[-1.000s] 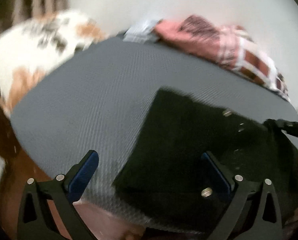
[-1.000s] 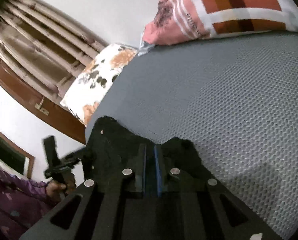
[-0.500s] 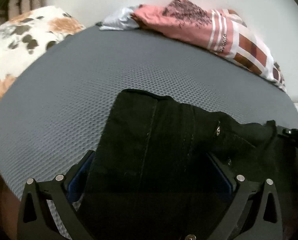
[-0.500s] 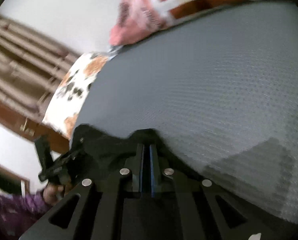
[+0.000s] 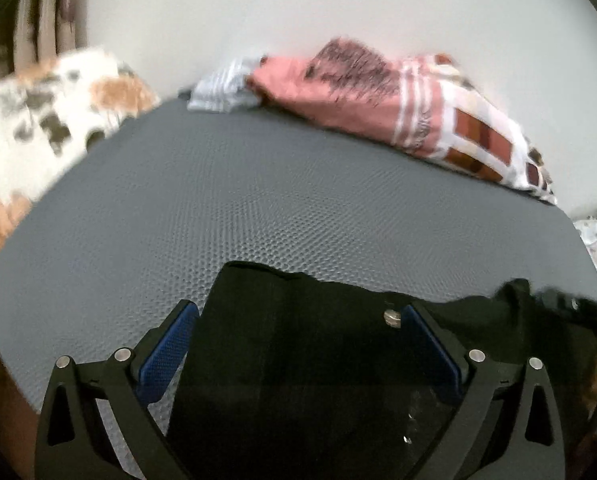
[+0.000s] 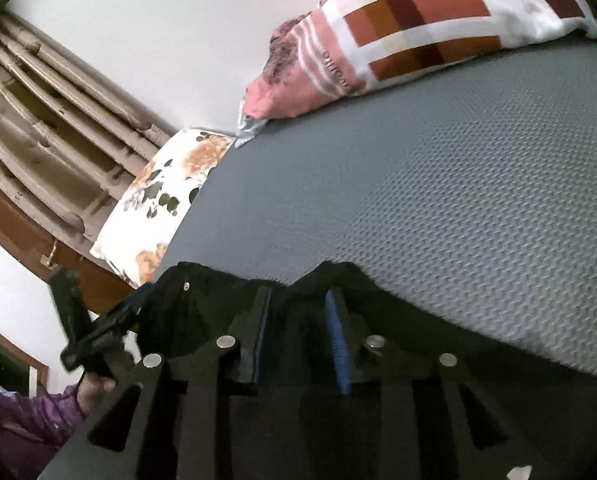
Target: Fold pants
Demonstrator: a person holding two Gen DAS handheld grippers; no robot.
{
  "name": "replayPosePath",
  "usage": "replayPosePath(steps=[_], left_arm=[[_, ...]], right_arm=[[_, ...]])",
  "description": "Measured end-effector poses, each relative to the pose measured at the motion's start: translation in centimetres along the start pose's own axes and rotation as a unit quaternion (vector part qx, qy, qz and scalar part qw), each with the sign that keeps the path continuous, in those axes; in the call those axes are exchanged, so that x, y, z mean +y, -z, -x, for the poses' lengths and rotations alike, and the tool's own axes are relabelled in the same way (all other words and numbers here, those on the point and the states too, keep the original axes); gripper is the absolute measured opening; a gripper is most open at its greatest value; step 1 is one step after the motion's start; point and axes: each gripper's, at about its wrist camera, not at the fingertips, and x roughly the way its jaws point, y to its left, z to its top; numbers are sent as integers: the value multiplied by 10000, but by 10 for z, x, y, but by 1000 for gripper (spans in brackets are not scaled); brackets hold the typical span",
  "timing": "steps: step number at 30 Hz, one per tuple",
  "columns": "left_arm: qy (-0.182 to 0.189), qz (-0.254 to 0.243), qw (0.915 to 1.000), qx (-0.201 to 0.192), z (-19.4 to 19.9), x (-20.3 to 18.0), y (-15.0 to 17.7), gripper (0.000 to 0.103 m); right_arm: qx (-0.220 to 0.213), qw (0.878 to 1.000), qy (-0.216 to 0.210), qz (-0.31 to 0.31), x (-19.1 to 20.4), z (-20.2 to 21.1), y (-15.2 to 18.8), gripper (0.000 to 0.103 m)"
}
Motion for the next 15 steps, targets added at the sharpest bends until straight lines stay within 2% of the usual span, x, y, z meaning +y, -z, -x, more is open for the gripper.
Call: replayPosePath(steps=[1,3,4,6,7,9,12,13,14,15], left_arm=[[-129,128,9994,292,-16,7,0,102],[281,769,9952,541,-30,28,6,103],[145,629,9968,461,-28,24,7,103],[-397,148,9991,88,-19,6,14,103],[-472,142,9988,-5,-18,4,17,103],[-404,266,9988,-35,-20,9,19,103],[-347,216,9990,-161,-17,9,19,103],[-301,166,9991,-240,-12,7,19,103],[-269,88,9991,-307,-9,5,17,103],[-281,38,9989,-373,-2,3,17,103]], right_arm=[[55,10000,24,8,1,-4,3,27],[325,9986,419,72,-1,-15,6,22],[284,9985,464,32,-5,-14,7,18],[249,9979,575,-138,-13,-10,7,6],[271,9968,704,-262,-20,-8,8,0],[264,9963,546,-605,-35,-1,10,0],[119,9946,810,-634,-37,12,11,0],[-24,9940,880,-644,-35,21,13,2],[-300,9938,813,-701,-32,38,17,13],[-558,9923,791,-770,-30,56,24,15]])
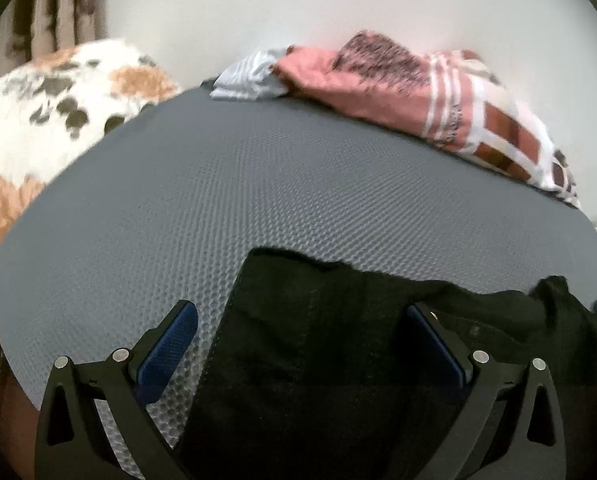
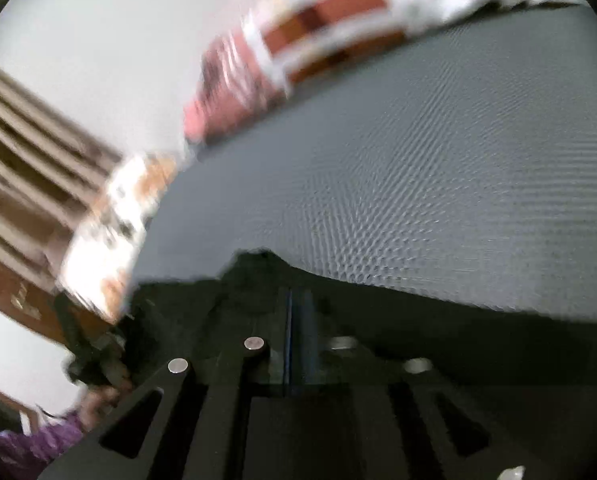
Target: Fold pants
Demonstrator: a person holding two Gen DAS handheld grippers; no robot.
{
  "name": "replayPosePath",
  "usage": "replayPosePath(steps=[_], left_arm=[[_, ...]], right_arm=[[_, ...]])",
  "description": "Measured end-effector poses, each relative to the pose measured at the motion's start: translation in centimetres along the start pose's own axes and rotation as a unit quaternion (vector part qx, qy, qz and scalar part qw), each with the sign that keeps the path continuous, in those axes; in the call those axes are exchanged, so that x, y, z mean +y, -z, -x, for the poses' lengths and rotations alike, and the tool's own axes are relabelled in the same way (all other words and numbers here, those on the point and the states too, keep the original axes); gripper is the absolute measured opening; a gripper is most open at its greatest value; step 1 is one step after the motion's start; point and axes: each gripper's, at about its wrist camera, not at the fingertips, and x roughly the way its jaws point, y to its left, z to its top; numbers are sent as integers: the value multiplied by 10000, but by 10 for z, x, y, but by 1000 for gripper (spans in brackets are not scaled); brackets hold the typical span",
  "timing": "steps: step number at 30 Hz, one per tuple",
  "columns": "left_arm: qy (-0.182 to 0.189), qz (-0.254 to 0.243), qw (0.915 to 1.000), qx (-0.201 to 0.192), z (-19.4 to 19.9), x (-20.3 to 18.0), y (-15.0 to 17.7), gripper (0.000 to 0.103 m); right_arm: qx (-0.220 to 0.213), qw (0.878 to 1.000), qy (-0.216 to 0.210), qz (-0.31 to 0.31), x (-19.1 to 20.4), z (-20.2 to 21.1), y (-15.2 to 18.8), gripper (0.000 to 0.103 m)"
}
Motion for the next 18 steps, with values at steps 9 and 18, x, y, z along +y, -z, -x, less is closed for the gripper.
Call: replayPosePath(steps=[9,18], left_arm=[[282,-327,9977,-514,52,-25,-1,103],[284,-598,9974,293,41,-48,36,103]], right_arm=[[-1982,9552,997,-1958,-117,245,129,35],[-3285,8487,888,-4048,-232,382,261,35]])
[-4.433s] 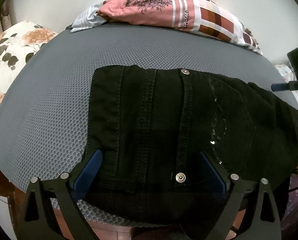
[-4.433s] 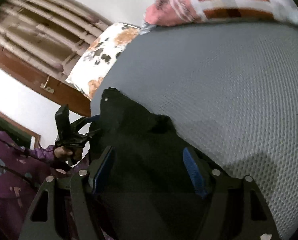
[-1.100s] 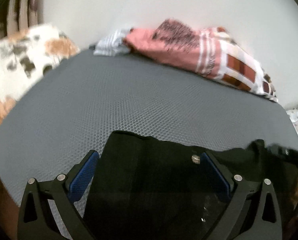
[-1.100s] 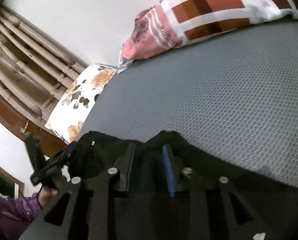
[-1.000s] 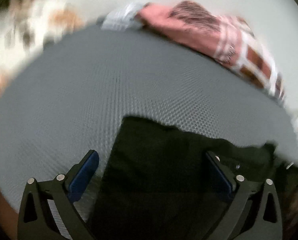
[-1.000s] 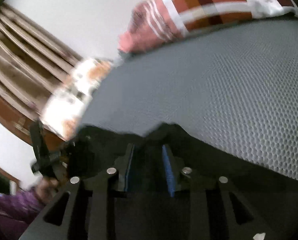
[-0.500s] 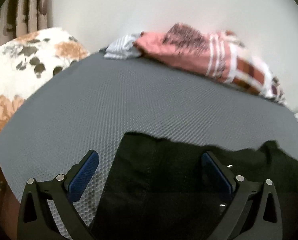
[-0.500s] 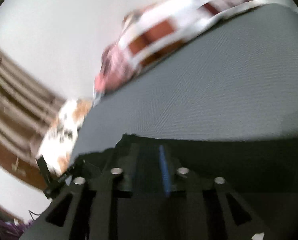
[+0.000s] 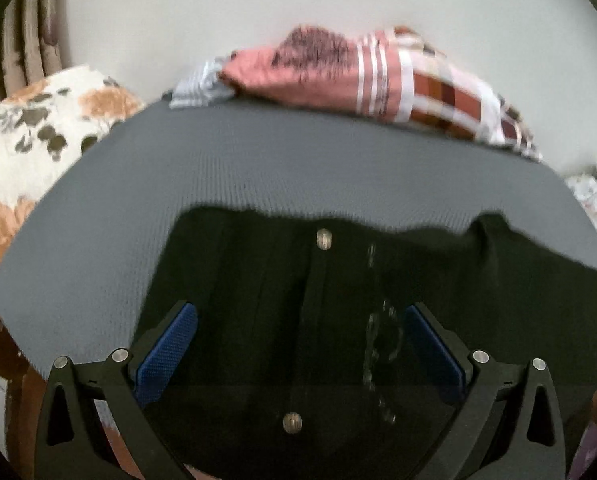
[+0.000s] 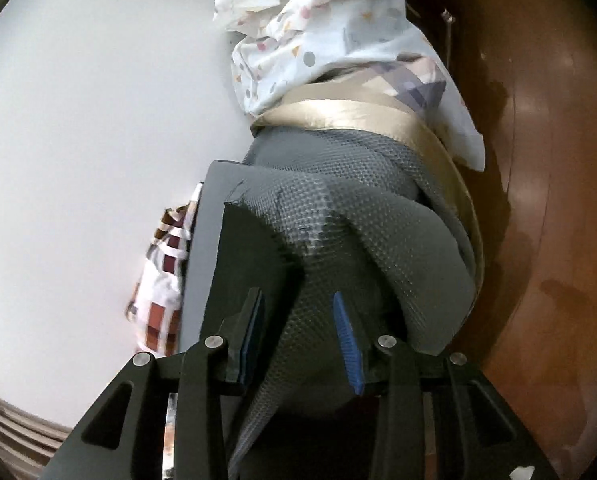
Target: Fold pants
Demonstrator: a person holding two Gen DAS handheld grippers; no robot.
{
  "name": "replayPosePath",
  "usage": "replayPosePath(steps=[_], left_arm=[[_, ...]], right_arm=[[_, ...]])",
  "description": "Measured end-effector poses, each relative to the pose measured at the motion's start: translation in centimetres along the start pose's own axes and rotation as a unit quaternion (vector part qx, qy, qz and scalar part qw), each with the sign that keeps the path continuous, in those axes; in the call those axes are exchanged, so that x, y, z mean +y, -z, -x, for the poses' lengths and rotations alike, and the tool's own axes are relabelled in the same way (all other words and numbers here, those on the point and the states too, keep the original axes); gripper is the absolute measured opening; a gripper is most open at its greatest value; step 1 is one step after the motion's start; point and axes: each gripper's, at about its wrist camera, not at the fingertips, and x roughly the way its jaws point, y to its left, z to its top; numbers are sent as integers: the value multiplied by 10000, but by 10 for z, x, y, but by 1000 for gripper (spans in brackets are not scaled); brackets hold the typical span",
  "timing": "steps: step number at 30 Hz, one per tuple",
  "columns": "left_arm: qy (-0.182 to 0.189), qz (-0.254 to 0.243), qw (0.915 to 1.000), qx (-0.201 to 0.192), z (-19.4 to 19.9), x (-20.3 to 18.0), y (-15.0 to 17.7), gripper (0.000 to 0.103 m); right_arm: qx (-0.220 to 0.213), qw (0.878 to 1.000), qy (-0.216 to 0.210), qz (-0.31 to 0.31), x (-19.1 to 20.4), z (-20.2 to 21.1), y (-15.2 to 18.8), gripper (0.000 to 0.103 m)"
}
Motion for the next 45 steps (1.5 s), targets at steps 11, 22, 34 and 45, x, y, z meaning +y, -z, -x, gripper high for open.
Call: replayPosePath(steps=[11,22,34,45], left_arm=[[-37,31,9999,143,7,2,10,103],[126,-180,9996,204,5,-6,13,103],[347,-185,9992,116,18,0,5,103],[566,-226,9979,205,20,2,7,103]], right_arm=[[532,9977,113,416,32,-63,6,40],[606,9975,109,346,36,-67,6,30],[555,9925,303,1046,88,-75,13,8],[1261,9587,-710,2449,225,-91,103,8]])
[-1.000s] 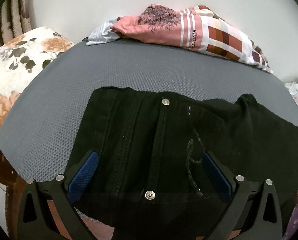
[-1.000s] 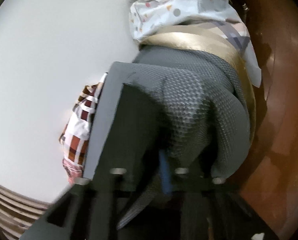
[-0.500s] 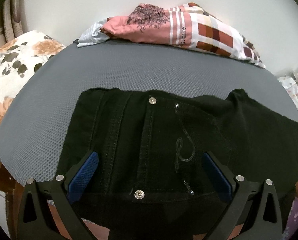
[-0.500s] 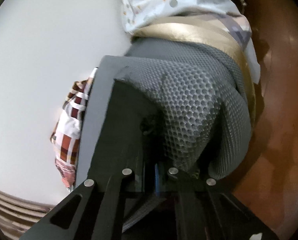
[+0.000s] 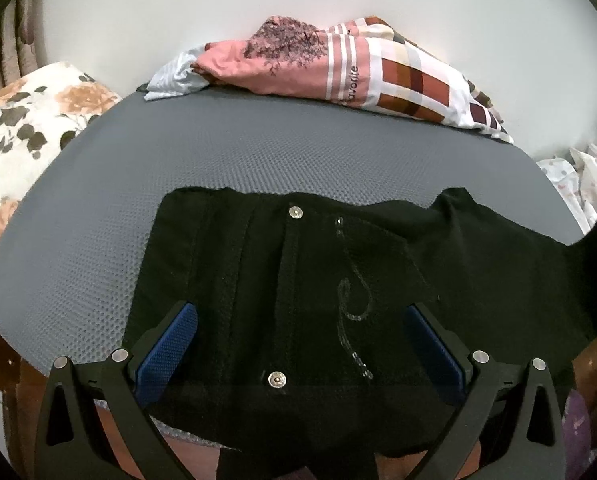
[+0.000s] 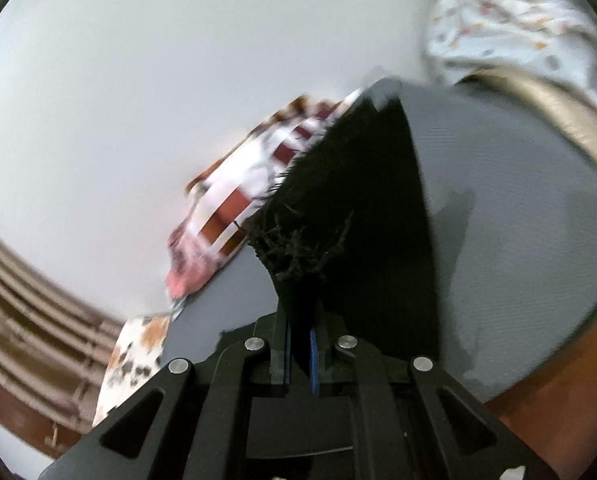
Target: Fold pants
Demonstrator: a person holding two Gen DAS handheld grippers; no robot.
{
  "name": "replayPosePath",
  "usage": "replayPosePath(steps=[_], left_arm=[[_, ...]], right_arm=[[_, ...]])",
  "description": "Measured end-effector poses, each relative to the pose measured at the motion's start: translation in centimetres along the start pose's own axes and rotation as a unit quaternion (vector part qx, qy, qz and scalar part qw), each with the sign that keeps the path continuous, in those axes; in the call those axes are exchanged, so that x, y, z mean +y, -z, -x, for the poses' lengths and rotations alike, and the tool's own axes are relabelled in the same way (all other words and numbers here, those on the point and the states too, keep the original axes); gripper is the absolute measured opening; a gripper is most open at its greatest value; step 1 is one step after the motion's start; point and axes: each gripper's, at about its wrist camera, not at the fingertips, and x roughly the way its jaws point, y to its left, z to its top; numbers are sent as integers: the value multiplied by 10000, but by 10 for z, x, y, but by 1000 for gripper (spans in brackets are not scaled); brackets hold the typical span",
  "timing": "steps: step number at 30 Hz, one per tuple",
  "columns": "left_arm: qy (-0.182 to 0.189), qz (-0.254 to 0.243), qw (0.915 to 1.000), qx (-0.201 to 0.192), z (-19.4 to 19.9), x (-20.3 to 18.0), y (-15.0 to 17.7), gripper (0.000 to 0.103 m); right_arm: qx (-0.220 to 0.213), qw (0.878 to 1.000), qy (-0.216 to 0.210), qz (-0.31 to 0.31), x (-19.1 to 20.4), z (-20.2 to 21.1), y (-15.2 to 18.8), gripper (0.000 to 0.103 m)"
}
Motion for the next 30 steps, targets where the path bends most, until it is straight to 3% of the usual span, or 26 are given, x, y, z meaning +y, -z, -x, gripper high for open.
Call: replayPosePath(steps=[10,21,30], left_arm=[[204,236,9992,236,-8,5,3,103],[97,29,9993,369,-15,-3,8,103],[-13,-120,9990,442,-20,-6,10,103]], right_arm=[[785,9964,-261,195,37,-59,50,8],[1457,9872,-561,316,66,-104,99,8],[2082,9753,-313,663,75,-147,144,9]])
